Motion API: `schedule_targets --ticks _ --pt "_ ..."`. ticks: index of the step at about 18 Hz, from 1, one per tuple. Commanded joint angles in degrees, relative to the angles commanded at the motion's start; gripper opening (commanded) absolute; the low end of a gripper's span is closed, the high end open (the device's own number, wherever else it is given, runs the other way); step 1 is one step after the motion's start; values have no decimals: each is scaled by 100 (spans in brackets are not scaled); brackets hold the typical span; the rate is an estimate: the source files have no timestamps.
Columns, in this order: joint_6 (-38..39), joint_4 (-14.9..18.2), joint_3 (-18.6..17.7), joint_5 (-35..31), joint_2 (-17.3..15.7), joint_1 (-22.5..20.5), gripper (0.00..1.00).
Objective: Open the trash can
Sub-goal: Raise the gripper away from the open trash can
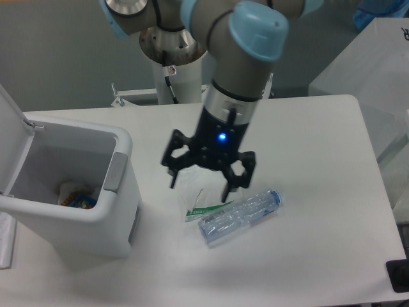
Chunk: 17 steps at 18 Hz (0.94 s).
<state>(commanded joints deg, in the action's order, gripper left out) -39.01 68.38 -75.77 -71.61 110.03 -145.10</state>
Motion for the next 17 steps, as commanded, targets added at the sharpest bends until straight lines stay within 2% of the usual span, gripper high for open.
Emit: schedule_targets --ticks 2,6,11,17 --pt "-298 0 141 -212 229 -18 100" --pt "-1405 9 168 -861 537 -44 100" --pt "-2223 9 282 -1609 888 -62 100" --pt "-2523 9 274 -1777 933 -106 100"
